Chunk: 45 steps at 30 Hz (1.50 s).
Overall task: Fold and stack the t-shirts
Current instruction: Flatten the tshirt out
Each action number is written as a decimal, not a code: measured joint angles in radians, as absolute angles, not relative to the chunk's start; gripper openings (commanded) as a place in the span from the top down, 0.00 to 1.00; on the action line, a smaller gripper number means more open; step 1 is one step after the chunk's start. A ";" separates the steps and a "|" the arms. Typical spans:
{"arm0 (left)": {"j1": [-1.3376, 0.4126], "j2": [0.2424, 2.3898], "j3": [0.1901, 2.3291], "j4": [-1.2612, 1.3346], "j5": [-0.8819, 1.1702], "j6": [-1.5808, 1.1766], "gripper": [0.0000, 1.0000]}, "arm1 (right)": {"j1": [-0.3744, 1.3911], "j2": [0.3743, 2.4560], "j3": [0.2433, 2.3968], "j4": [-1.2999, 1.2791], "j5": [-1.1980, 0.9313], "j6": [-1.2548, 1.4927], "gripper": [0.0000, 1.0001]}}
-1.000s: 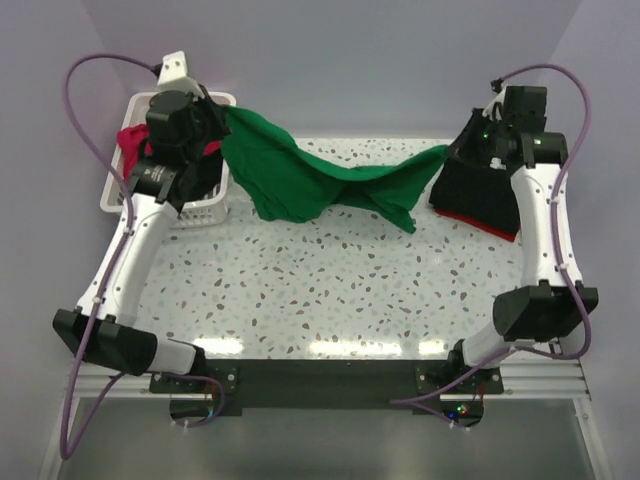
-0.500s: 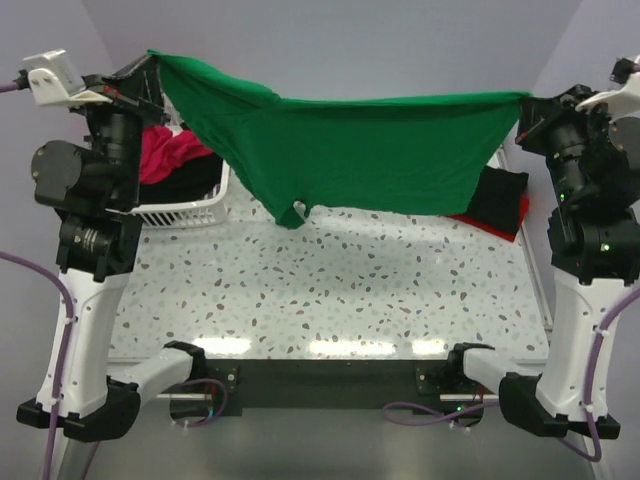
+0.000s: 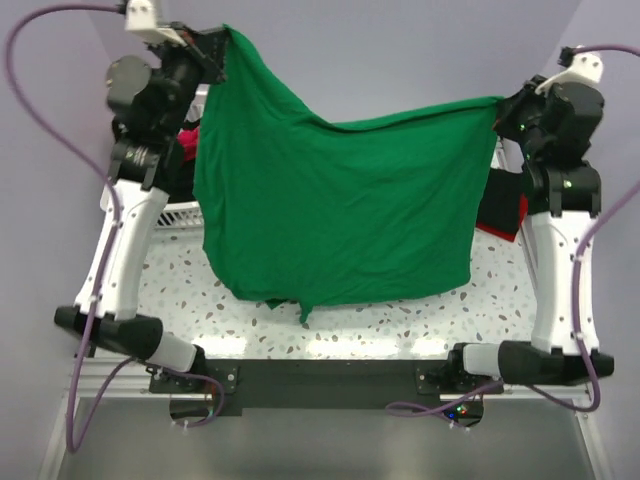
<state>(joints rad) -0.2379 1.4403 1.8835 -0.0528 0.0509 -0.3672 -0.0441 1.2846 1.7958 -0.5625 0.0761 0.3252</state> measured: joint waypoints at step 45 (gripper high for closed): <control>-0.238 1.290 2.062 0.026 0.134 -0.317 1.00 | -0.042 1.018 1.703 -0.319 0.312 0.235 1.00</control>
